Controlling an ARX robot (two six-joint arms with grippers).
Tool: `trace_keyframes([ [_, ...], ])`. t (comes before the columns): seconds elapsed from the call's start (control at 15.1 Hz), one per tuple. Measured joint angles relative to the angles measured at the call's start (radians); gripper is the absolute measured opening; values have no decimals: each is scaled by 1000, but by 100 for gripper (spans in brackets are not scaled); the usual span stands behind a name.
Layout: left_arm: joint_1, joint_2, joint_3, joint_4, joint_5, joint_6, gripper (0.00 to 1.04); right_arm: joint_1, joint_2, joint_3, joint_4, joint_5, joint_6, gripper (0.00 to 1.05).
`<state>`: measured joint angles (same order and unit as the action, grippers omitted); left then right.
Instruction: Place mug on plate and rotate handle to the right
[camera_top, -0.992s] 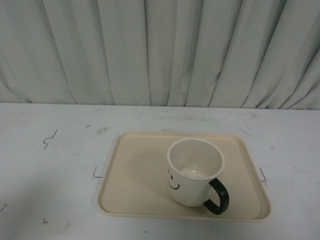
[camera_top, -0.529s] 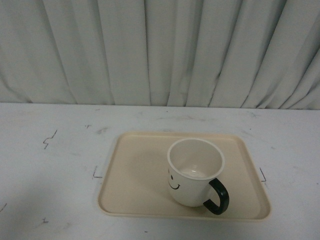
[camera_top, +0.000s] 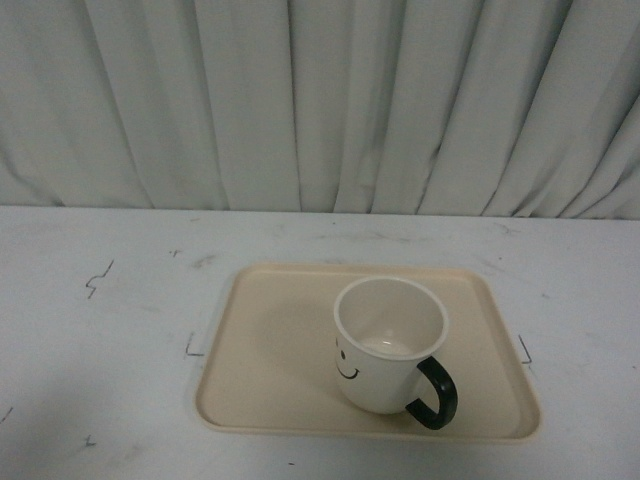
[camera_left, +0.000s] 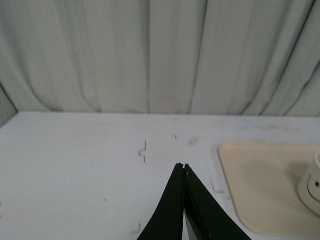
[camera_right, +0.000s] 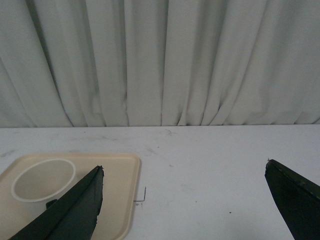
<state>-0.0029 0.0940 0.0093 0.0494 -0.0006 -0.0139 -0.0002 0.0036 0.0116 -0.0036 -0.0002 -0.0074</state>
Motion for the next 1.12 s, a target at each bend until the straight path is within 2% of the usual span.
trace_keyframes([
  [0.07, 0, -82, -1, -59, 0, 0, 2, 0, 0, 0, 0, 0, 0, 98],
  [0.26, 0, -89, -1, -56, 1, 0, 2, 0, 0, 0, 0, 0, 0, 98],
  [0.46, 0, -89, -1, -53, 0, 0, 36, 0, 0, 0, 0, 0, 0, 98],
  [0.53, 0, -89, -1, -53, -1, 0, 49, -51, 87, 66, -186, -135, -74, 98],
  [0.6, 0, -89, -1, -51, 2, 0, 62, -72, 309, 163, -235, -255, -179, 98],
  [0.66, 0, -89, -1, -52, 1, 0, 78, -58, 507, 272, -129, -315, -286, 98],
  [0.79, 0, -89, -1, -53, 0, 0, 85, -60, 591, 331, -101, -304, -312, 98],
  [0.86, 1, -89, -1, -53, 0, 0, 98, -60, 748, 430, -107, -290, -338, 98],
  [1.12, 1, -89, -1, -53, 0, 2, 98, 38, 1308, 759, -188, -202, -359, 98],
])
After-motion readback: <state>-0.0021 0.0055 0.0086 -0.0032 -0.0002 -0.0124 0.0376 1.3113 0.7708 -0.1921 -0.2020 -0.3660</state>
